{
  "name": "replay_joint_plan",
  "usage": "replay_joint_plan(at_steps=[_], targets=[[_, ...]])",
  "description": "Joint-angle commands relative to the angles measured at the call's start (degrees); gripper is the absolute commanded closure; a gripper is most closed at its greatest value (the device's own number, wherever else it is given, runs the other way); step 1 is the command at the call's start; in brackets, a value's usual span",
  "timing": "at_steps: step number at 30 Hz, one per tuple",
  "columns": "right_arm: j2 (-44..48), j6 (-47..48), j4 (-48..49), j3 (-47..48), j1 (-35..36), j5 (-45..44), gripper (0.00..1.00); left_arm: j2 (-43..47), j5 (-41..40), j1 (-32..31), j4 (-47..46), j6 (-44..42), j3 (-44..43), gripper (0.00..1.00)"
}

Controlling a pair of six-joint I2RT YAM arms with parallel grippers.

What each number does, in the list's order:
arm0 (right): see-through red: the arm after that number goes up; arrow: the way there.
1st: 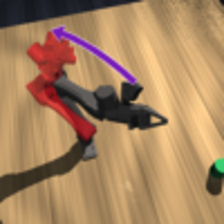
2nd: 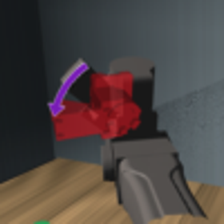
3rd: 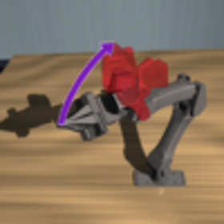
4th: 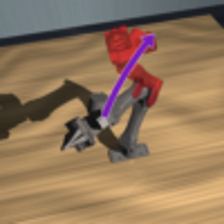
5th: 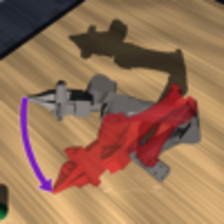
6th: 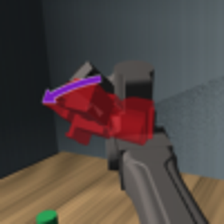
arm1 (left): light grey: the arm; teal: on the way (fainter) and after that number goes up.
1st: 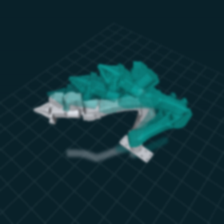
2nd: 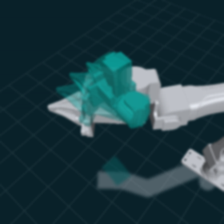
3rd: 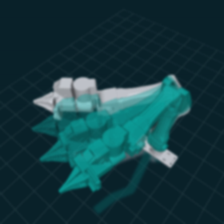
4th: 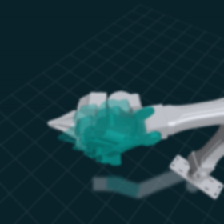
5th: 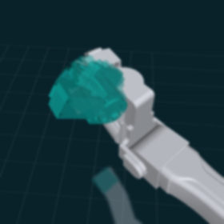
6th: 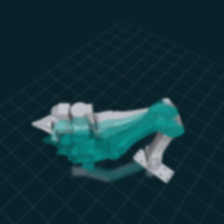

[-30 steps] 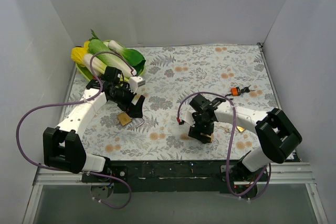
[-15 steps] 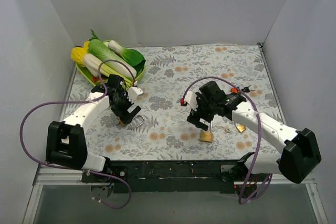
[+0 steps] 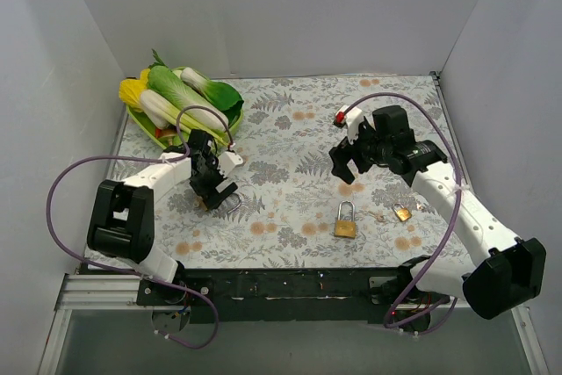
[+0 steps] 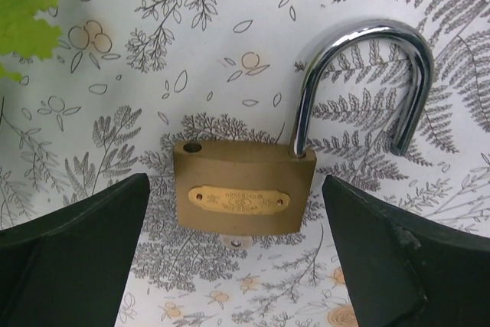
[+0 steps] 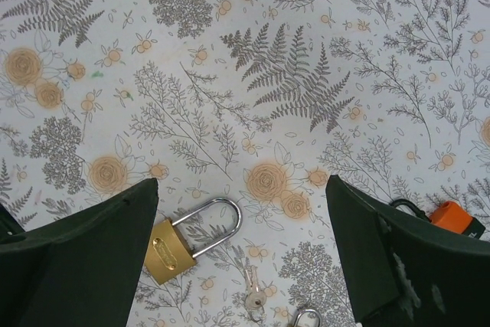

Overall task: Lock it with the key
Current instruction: Pick up the lock from the center of the board.

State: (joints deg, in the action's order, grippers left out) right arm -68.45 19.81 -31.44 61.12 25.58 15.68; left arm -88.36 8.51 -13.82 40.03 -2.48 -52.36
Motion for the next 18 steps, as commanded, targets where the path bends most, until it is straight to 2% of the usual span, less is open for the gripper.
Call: replay_joint_plan(at_steps=[1, 5, 8, 9, 12, 13, 15, 16, 18], targets=[[-1.25, -4.95, 1.29, 4.09, -3.86, 5.92, 0.02, -1.55, 1.77, 0.29, -3.81, -1.47, 2.07, 0.02], [-2.22, -7.77, 0.94, 5.50, -6.51, 7.87, 0.02, -1.99, 2.21, 0.29, -4.96, -2.53, 4.54, 0.08], [-3.01, -10.23, 1.12, 6.02, -8.97, 9.54, 0.02, -2.87, 2.65, 0.29, -4.44, -1.65, 5.07, 0.23], [-3.18, -10.58, 1.03, 6.20, -10.45, 10.24, 0.02, -2.87, 3.08, 0.38, -4.09, -1.48, 5.07, 0.36], [-4.59, -11.29, 0.33, 6.73, -12.57, 13.05, 0.02, -1.91, 5.81, -0.15, -2.59, 1.07, 4.37, 0.53], [-5.55, -11.29, 0.07, 6.90, -12.84, 14.54, 0.02, -1.30, 6.42, -1.11, -2.15, 1.77, 4.11, 0.62], [-6.35, -12.16, -0.46, 6.99, -13.54, 15.16, 0.02, -0.06, 7.74, -2.34, -1.89, 7.21, 1.66, 0.72], [-7.13, -12.69, -0.55, 6.91, -13.72, 15.95, 0.02, -0.15, 8.36, -3.30, -0.49, 9.31, -0.18, 0.88], [-7.49, -14.53, -0.38, 6.47, -14.59, 16.66, 0.02, -1.29, 11.34, -3.75, 0.75, 18.01, -6.05, 1.00]])
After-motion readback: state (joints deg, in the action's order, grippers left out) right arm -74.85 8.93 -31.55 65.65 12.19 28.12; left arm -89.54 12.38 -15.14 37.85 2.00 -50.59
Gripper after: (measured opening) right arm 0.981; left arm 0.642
